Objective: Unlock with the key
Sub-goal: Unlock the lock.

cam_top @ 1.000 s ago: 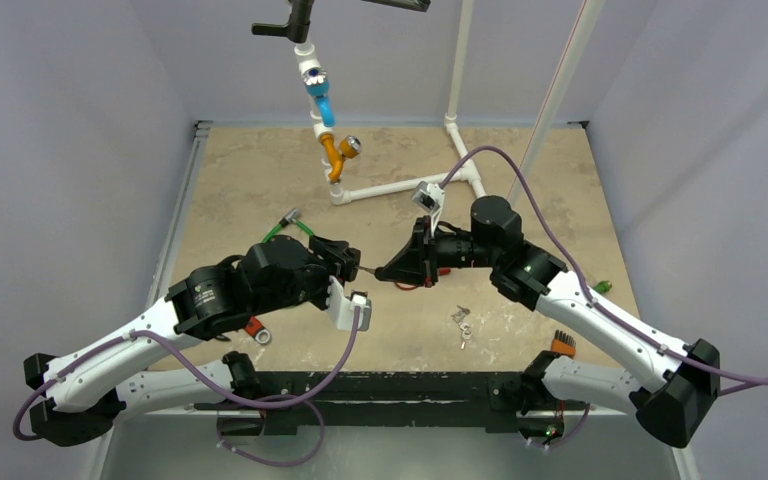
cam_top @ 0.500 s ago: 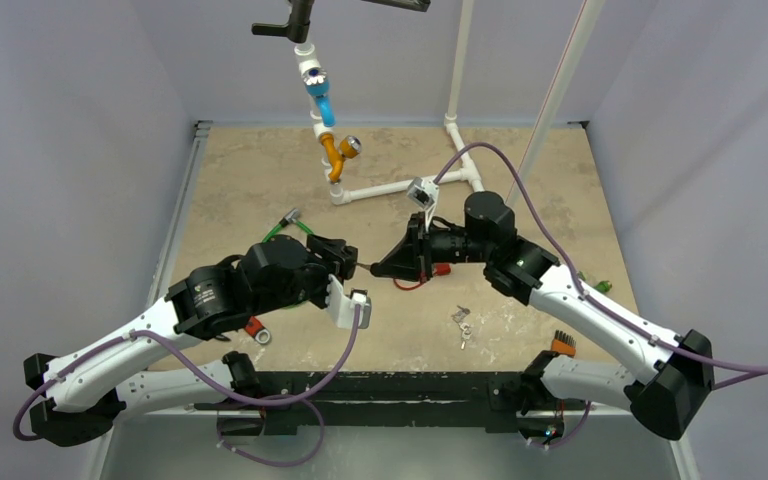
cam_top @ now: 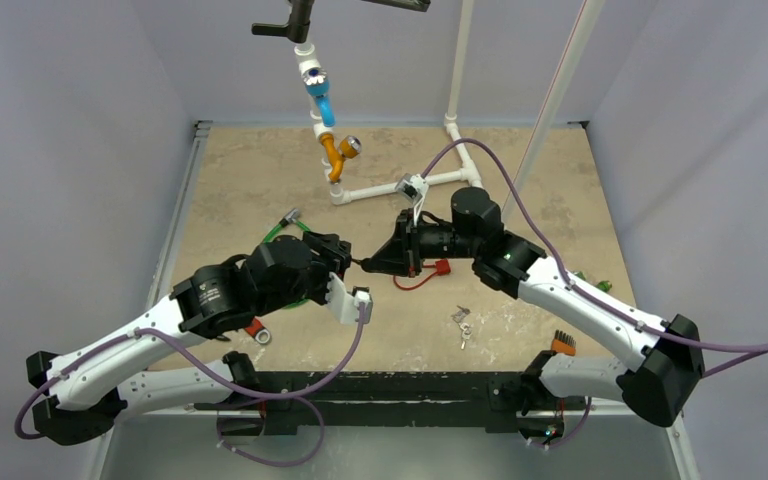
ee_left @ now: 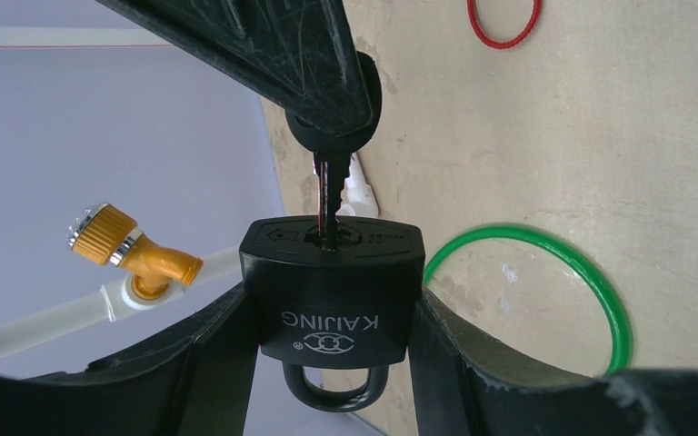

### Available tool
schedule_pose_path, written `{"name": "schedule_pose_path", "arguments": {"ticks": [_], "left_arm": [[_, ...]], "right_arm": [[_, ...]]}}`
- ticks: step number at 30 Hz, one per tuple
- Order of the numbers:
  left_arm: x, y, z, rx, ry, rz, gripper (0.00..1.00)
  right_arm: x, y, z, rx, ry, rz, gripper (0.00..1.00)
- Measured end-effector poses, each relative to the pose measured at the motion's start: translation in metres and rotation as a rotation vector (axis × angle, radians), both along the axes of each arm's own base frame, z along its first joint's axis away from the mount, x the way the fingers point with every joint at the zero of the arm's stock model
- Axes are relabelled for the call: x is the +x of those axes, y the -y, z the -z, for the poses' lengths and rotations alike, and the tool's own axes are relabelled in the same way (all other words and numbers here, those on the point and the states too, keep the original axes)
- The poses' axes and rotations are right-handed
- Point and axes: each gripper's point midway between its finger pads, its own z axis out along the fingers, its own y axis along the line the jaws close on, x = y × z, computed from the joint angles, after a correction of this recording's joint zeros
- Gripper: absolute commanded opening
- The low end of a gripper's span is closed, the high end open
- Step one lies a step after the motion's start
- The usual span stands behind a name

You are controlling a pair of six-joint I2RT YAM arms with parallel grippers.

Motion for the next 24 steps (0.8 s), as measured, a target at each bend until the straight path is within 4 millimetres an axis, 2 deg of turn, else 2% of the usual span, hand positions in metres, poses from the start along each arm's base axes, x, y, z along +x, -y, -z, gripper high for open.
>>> {"name": "schedule_pose_path", "arguments": {"ticks": [6,13,24], "left_arm": [[0.004,-0.003,0.004,0.037,0.018,-0.008,0.0],[0.008,-0.002,0.0,0.04,0.046,-0.01,0.0],[0.006,0.001,0.008,0.072,0.029,-0.003,0.0]], "right_arm": [[0.003,-0.004,0.003,-0.01,-0.013,0.021,0.0],[0.008,-0.011,0.0,0.0,-0.03,0.036,0.0],[0.014,-0.024,0.007,-0.012,-0.052,0.025,0.0]]}}
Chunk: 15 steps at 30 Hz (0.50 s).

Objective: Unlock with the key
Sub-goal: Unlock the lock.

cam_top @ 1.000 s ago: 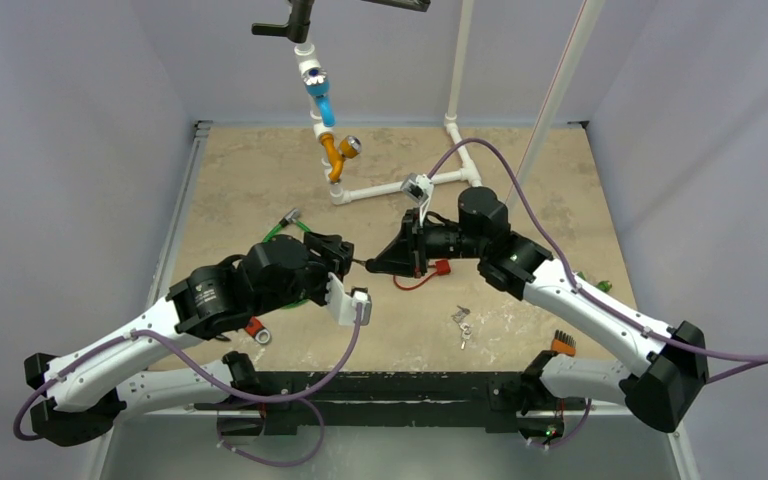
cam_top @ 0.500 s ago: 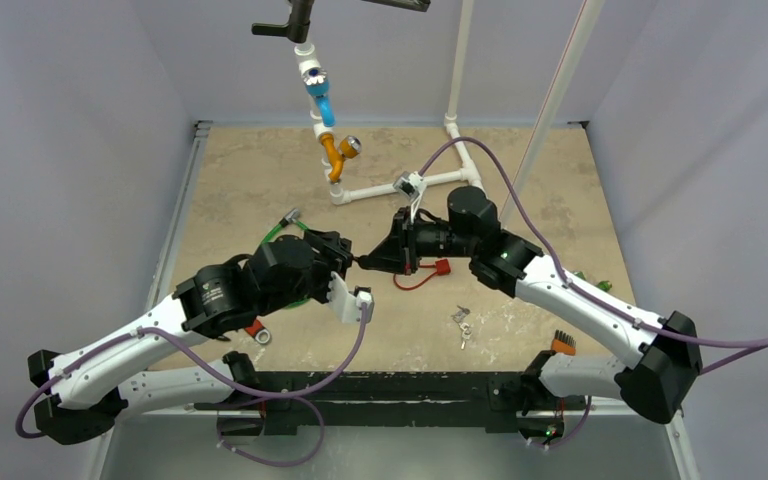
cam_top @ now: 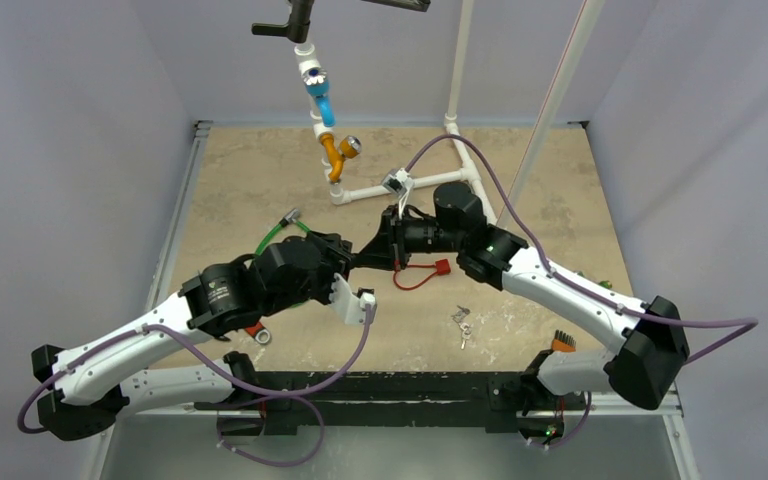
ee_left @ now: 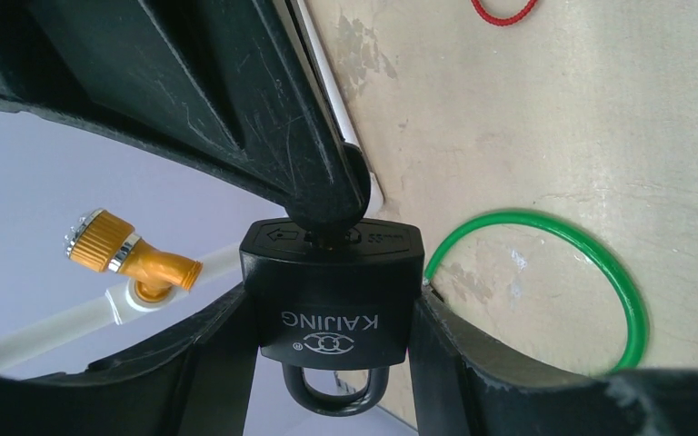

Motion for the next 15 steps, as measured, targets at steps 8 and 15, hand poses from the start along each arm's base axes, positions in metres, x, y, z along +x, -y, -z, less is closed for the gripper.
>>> {"name": "schedule_pose_path", "arguments": {"ticks": [8,15], "left_arm": [[-0.003,0.005,-0.002,-0.011,0.001,0.011,0.0],[-0.01,0.026,-0.013,-0.096,0.001,0.071,0.0]], "right_arm": [[-0.003,-0.003,0.0,-0.001,-0.008,-0.009,0.7],[-0.012,0.004,-0.022,0.041,0.064,0.01,0.72]]}}
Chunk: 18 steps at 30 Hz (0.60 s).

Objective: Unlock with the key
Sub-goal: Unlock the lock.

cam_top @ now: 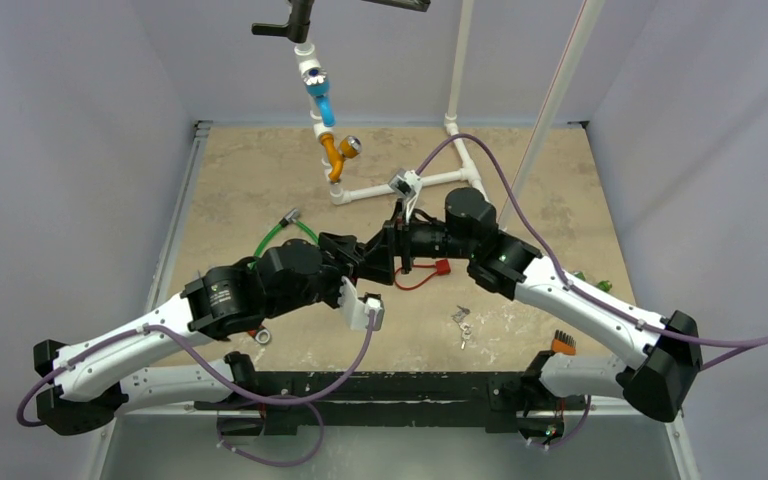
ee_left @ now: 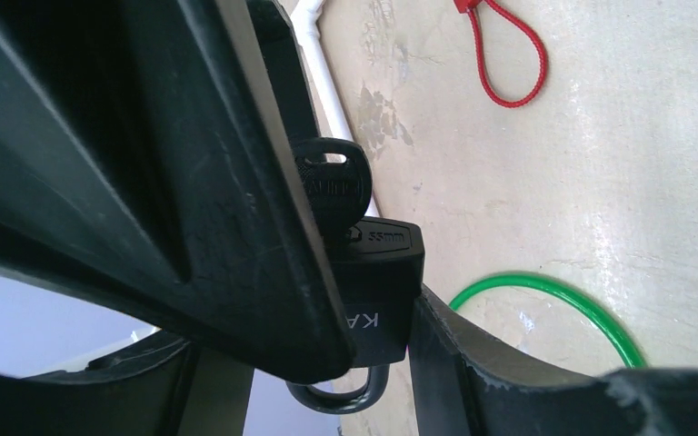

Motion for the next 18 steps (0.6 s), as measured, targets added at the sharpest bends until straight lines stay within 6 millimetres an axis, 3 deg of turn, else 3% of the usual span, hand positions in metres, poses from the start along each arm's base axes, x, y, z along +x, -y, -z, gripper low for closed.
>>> {"name": "schedule_pose_path", "arguments": {"ticks": [4,6,8,11,12,14,15,18], "left_arm": [[0.0,0.001,-0.002,-0.014,0.002,-0.001,0.0],[0.0,0.002,-0.003,-0.018,0.003,-0.001,0.0],[0.001,0.002,-0.005,-0.026,0.006,-0.003,0.0],[0.002,0.004,-0.008,-0.044,0.011,-0.008,0.0],[0.002,0.003,-0.008,-0.044,0.011,-0.011,0.04],[0.003,0.003,-0.008,-0.053,0.003,-0.022,0.2],[0.003,0.003,-0.008,-0.056,0.002,-0.025,0.33],[0.003,0.002,-0.009,-0.072,-0.017,-0.041,0.86]], "right_arm": [[0.001,0.002,-0.007,0.015,0.019,0.015,0.51],[0.004,0.001,-0.004,0.008,0.015,0.023,0.48],[0.007,-0.001,0.001,-0.002,0.005,0.032,0.39],[0.009,-0.003,0.006,-0.012,-0.005,0.035,0.02],[0.009,-0.003,0.006,-0.013,-0.007,0.039,0.0],[0.01,-0.003,0.006,-0.014,-0.004,0.045,0.0],[0.01,-0.003,0.006,-0.013,-0.007,0.046,0.0],[0.011,-0.002,0.006,-0.014,-0.006,0.05,0.0]]}}
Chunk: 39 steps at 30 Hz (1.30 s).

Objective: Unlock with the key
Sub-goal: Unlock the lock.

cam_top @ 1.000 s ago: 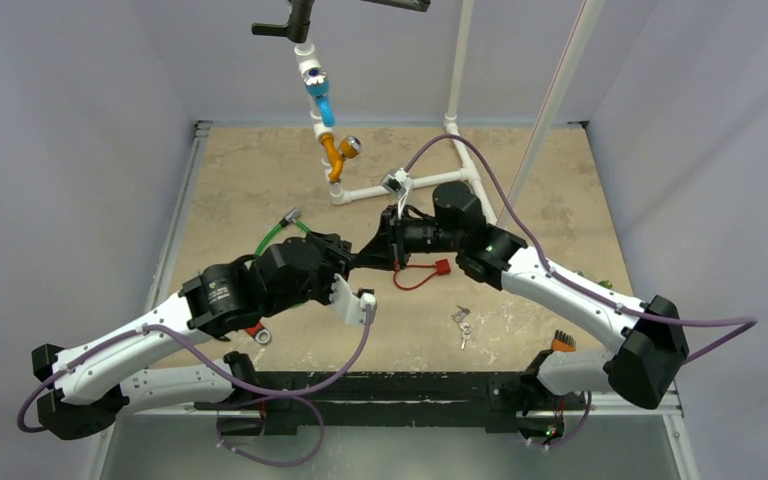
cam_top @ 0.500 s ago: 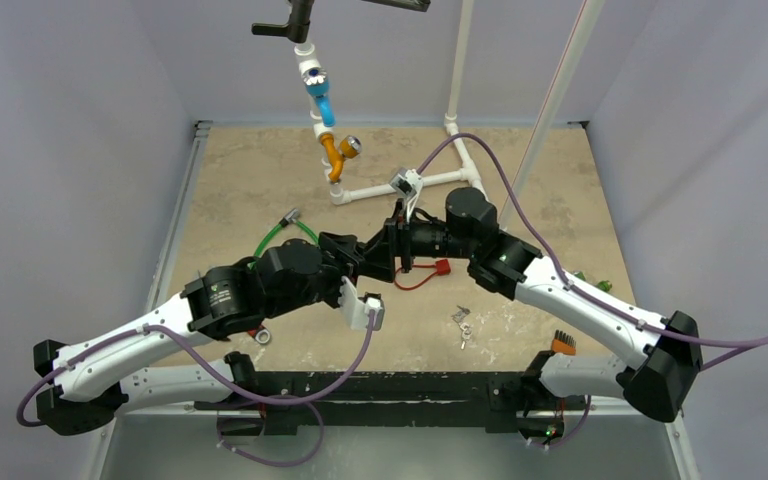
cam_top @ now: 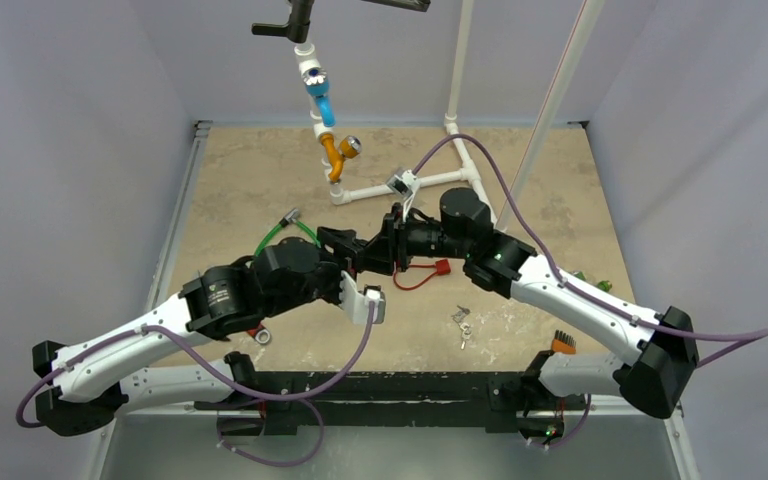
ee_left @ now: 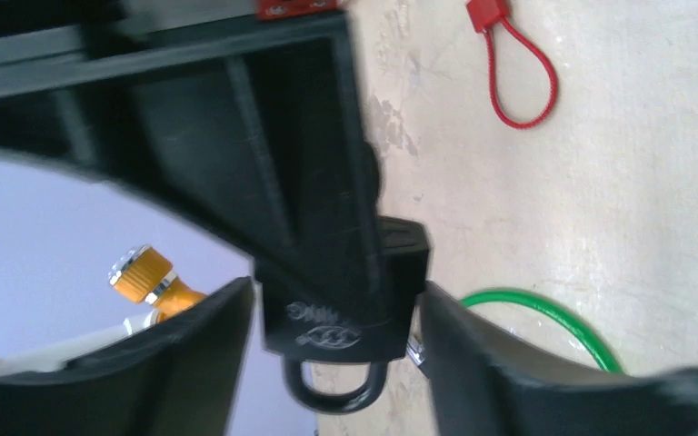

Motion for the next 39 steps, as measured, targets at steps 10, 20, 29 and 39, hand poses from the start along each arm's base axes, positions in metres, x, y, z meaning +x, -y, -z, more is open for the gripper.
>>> {"name": "schedule_pose_path", "arguments": {"ticks": [10,20,29,39], "left_arm": [[-0.003,-0.021,-0.043,-0.308,-0.266,-0.166,1.0],[-0.038,-0.021,-0.003,-0.279,-0.671,-0.163,1.0],[-0.04,-0.001,0.026,-0.208,-0.867,-0.117,0.94],[-0.063,0.004,0.006,-0.219,-0.949,0.014,0.13]], "right_arm": [[-0.005,0.02,0.016,-0.112,0.078,0.003,0.0],[-0.013,0.029,0.031,-0.197,0.105,-0.048,0.0],[-0.041,0.012,0.001,-0.171,0.194,-0.166,0.0],[-0.048,0.011,0.0,-0.194,0.212,-0.202,0.0]]}}
